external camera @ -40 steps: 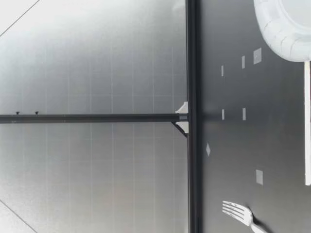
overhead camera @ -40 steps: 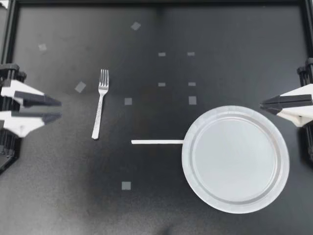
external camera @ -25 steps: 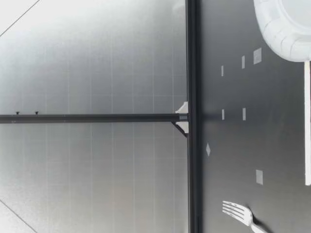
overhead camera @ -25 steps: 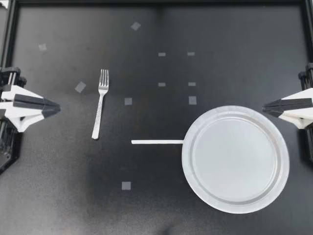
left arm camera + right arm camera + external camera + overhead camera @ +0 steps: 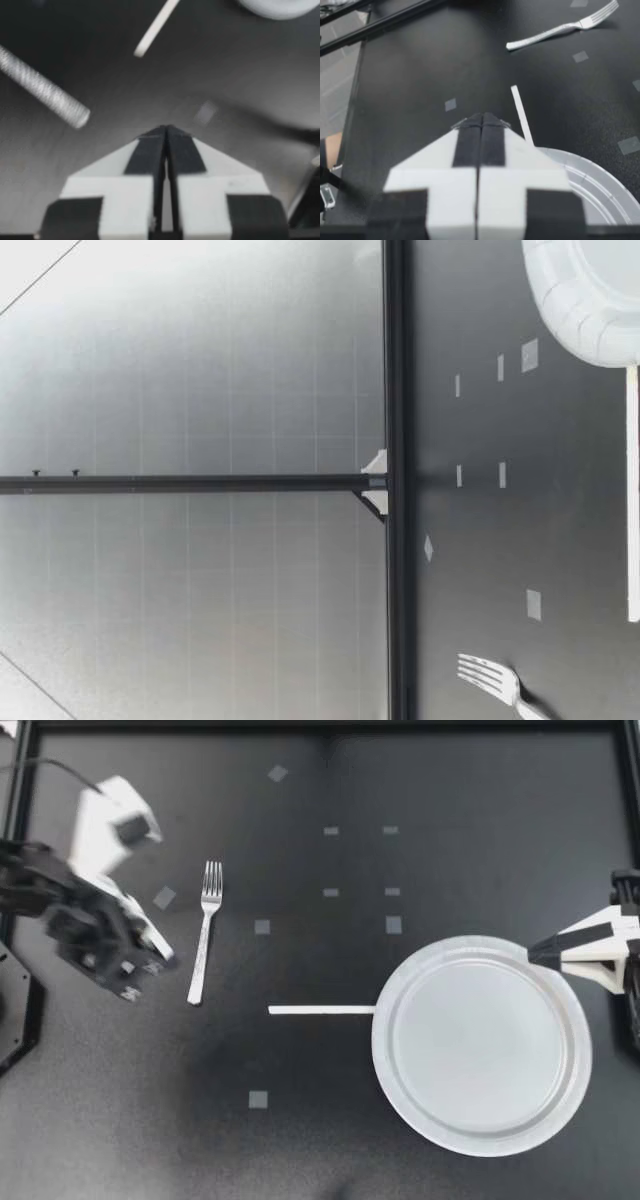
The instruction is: Pick up the fork and place it on the plate.
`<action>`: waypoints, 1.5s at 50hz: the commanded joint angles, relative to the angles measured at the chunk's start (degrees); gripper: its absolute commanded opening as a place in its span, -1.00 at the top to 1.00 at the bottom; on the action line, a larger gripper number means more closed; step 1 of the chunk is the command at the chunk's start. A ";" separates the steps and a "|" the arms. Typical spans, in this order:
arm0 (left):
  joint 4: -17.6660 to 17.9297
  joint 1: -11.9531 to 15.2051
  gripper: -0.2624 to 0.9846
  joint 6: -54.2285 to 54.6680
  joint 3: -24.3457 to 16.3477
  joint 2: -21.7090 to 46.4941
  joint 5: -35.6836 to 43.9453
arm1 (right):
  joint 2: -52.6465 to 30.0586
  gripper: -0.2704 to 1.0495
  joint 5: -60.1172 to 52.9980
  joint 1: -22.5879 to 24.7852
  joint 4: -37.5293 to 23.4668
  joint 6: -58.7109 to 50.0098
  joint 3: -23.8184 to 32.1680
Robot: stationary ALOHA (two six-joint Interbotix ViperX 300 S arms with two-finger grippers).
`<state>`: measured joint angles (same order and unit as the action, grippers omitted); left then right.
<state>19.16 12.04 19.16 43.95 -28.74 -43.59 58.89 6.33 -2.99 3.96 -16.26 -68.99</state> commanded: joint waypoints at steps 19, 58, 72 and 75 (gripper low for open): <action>2.02 6.15 -0.61 0.97 3.43 16.44 15.56 | 2.02 0.53 -0.53 -0.26 0.18 -1.85 -2.02; -0.88 11.16 -0.50 -2.72 0.88 27.51 13.27 | 3.78 0.52 -4.83 -0.26 0.18 -4.39 -5.80; -2.37 12.22 -0.50 -2.72 0.35 29.88 16.61 | 3.60 0.52 -6.50 2.29 0.18 -4.48 -6.24; -2.81 12.57 -0.50 -2.81 0.00 30.23 16.79 | 3.52 0.52 -6.59 2.46 0.18 -4.48 -6.24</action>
<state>17.05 23.82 16.52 45.70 1.58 -27.77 63.28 0.70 -1.58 4.04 -20.65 -75.94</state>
